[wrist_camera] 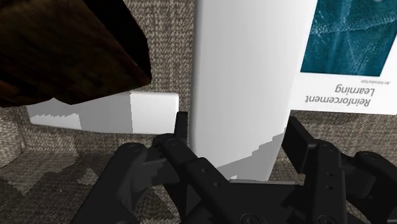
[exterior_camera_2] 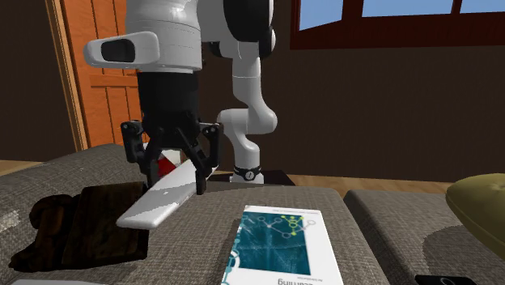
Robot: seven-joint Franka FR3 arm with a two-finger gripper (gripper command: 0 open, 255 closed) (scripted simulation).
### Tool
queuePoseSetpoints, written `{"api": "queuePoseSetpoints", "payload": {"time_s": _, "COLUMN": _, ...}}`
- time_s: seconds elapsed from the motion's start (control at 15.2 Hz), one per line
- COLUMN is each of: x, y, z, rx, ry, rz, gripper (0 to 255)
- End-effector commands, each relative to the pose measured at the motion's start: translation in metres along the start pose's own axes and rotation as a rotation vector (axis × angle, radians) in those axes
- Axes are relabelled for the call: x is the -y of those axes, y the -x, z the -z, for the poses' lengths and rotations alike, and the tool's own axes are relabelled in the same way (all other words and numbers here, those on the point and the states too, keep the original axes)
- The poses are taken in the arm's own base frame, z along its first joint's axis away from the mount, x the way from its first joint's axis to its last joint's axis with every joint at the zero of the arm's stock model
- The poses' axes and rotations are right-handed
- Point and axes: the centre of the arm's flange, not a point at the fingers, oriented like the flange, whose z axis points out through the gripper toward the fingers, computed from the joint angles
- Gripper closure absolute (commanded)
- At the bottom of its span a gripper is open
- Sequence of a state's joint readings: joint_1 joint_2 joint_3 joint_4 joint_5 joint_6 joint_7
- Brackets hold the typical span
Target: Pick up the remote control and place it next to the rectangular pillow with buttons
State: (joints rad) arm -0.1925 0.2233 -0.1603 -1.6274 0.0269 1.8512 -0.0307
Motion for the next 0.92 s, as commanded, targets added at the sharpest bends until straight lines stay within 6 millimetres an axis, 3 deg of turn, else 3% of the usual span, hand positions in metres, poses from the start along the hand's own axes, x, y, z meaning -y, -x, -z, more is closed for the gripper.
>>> {"api": "queuePoseSetpoints", "payload": {"time_s": 0.0, "x": -0.001, "y": 0.001, "z": 0.011, "rx": 0.000, "ry": 0.000, "rz": 0.000, "gripper": 255}}
{"api": "queuePoseSetpoints", "payload": {"time_s": 0.59, "x": -0.001, "y": 0.001, "z": 0.058, "rx": 0.000, "ry": 0.000, "rz": 0.000, "gripper": 255}}
{"api": "queuePoseSetpoints", "payload": {"time_s": 0.86, "x": 0.044, "y": 0.028, "z": 0.059, "rx": 0.000, "ry": 0.000, "rz": 0.000, "gripper": 255}}
